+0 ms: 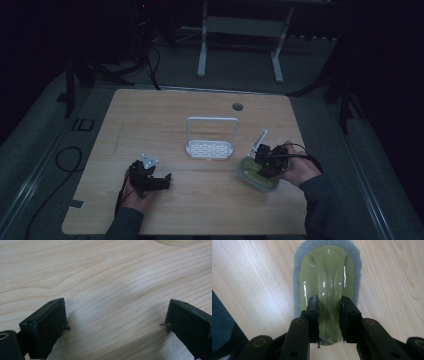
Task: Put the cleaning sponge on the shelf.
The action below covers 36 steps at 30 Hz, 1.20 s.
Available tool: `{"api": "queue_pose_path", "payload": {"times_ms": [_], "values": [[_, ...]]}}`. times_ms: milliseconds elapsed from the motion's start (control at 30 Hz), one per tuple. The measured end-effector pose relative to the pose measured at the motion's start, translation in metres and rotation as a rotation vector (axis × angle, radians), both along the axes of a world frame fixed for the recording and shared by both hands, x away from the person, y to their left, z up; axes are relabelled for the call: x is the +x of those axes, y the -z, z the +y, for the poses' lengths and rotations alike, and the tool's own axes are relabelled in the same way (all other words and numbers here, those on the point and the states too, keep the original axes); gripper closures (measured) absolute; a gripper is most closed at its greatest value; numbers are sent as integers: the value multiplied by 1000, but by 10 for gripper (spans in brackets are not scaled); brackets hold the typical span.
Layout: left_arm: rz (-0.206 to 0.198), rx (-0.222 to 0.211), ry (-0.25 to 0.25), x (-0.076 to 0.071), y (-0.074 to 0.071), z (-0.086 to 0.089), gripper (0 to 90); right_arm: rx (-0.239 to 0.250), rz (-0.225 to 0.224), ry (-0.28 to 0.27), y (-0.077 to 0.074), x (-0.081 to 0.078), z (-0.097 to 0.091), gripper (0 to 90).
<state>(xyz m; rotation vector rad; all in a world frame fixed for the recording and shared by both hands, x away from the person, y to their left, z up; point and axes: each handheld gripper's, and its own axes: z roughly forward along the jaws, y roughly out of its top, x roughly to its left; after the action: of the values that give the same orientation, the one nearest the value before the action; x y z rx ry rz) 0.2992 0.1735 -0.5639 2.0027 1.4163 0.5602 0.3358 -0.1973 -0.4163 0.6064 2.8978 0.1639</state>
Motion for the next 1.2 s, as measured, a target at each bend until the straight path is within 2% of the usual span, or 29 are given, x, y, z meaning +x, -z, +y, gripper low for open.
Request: {"api": "queue_pose_path", "payload": {"times_ms": [300,733,1200], "values": [[0,0,0,0,0,0,38,-4,-14,-24,-5,3,6,715],[0,0,0,0,0,0,38,-36,-33,-49,-8,6,16,715],[0,0,0,0,0,0,38,-33,-51,-68,-10,8,22,715]]}}
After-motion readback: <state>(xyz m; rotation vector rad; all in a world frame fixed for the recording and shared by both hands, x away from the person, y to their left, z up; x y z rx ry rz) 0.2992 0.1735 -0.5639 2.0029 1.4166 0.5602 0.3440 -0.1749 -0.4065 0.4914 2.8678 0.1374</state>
